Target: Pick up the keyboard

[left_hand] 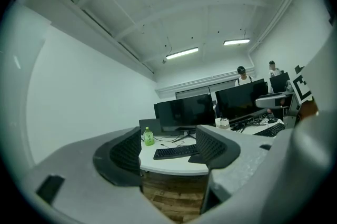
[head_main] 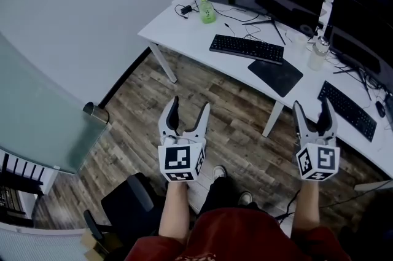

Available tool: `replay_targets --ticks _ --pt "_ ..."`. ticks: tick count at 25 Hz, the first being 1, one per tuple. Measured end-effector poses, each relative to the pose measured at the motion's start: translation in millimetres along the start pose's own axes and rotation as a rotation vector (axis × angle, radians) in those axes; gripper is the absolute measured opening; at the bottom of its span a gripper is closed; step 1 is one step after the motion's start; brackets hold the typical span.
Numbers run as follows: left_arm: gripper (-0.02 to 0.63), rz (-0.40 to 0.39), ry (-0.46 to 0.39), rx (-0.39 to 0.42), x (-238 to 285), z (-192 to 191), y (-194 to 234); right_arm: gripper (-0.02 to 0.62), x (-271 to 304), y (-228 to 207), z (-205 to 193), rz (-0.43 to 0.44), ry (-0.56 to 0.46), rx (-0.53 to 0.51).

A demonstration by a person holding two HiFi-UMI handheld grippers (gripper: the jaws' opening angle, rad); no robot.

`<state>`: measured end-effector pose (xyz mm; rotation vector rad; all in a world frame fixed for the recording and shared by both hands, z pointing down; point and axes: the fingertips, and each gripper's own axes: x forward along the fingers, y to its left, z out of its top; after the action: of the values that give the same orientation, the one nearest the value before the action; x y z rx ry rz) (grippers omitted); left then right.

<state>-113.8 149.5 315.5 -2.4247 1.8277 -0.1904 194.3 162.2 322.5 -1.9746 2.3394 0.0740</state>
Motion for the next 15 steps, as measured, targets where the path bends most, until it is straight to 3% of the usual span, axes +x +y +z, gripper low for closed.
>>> replay_targets --ticks 15 --pt "0.308 -0.073 -0.04 -0.029 165.3 -8.6 95.5 0.348 165.0 19.0 -8.4 -0.074 0.002 -0.051"
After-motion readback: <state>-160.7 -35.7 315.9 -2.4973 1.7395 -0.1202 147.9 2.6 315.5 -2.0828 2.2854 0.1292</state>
